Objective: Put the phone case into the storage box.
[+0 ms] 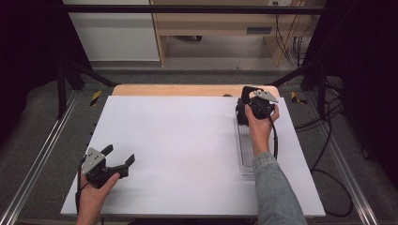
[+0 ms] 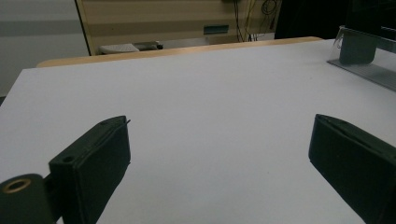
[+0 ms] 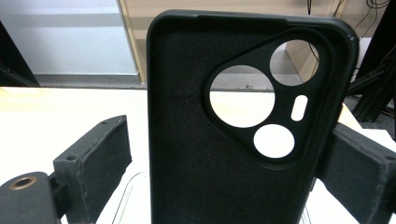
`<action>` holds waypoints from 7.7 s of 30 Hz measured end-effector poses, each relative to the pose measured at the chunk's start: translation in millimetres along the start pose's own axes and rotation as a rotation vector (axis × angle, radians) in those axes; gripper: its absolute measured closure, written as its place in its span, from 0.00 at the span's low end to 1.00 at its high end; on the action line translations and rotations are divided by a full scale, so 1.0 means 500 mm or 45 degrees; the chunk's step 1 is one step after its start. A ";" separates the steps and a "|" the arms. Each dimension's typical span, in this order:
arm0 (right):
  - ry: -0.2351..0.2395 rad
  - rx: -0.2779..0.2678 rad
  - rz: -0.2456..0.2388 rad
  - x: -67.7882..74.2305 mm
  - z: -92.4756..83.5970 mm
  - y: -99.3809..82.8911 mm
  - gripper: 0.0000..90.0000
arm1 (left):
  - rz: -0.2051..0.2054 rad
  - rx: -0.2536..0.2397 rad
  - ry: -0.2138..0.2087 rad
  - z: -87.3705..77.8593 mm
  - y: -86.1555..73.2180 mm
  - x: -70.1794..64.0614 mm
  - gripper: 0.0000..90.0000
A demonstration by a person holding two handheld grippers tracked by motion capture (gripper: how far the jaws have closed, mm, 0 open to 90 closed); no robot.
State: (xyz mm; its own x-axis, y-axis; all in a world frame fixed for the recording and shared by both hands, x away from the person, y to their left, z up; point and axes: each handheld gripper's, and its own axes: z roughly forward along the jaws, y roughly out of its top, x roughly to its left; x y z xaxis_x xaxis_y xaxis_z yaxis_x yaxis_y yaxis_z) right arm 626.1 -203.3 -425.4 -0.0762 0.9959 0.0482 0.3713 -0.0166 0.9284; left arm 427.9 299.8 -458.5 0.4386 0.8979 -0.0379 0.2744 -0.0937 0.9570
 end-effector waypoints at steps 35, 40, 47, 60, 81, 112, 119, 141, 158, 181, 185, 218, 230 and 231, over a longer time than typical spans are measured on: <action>-0.023 -0.066 -0.005 0.004 -0.025 0.020 0.06 | -0.004 -0.009 0.005 -0.003 0.001 0.002 0.06; -0.015 -0.067 -0.002 0.003 -0.032 0.023 0.06 | -0.003 -0.010 0.004 -0.003 0.001 0.002 0.06; 0.009 -0.061 0.011 0.002 -0.042 0.028 0.06 | -0.003 -0.010 0.005 -0.002 0.001 0.001 0.06; 0.013 -0.038 0.006 0.002 -0.046 0.029 0.07 | -0.002 -0.010 0.005 -0.002 0.001 0.001 0.06; 0.044 -0.031 0.022 -0.012 -0.059 0.023 0.09 | 0.000 -0.010 0.006 -0.003 0.002 0.002 0.06; 0.076 -0.051 0.015 -0.024 -0.084 0.027 0.09 | 0.002 -0.012 0.007 -0.004 0.002 0.002 0.06; 0.094 -0.061 0.022 -0.027 -0.092 0.027 0.09 | 0.005 -0.014 0.007 -0.004 0.002 0.002 0.06; 0.177 -0.073 -0.011 -0.012 -0.119 0.032 0.08 | 0.026 -0.056 -0.010 -0.008 0.005 0.003 0.04; 0.204 -0.121 0.008 -0.018 -0.156 0.028 0.08 | 0.045 -0.053 -0.020 -0.006 0.005 -0.001 0.04; 0.297 -0.168 -0.027 -0.020 -0.242 0.055 0.05 | 0.065 -0.066 -0.041 -0.013 0.005 -0.002 0.04; 0.293 -0.184 -0.029 -0.023 -0.252 0.058 0.04 | 0.066 -0.065 -0.042 -0.014 0.004 -0.001 0.04; 0.288 -0.332 -0.095 -0.079 -0.342 0.037 0.03 | 0.054 -0.100 -0.089 -0.047 0.001 0.015 0.03; 0.288 -0.372 -0.108 -0.090 -0.377 0.024 0.03 | 0.038 -0.117 -0.065 -0.069 -0.005 0.036 0.03; 0.289 -0.373 -0.113 -0.091 -0.379 0.023 0.03 | 0.034 -0.120 -0.066 -0.071 -0.006 0.037 0.03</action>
State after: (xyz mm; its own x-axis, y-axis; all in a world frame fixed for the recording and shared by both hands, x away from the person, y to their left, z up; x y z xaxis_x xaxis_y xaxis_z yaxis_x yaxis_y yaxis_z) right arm 458.6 -265.8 -347.0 -0.3114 0.9502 0.0132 0.0761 0.0111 0.9970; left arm 404.8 331.9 -451.8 0.4890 0.8720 -0.0241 0.1814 -0.0746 0.9806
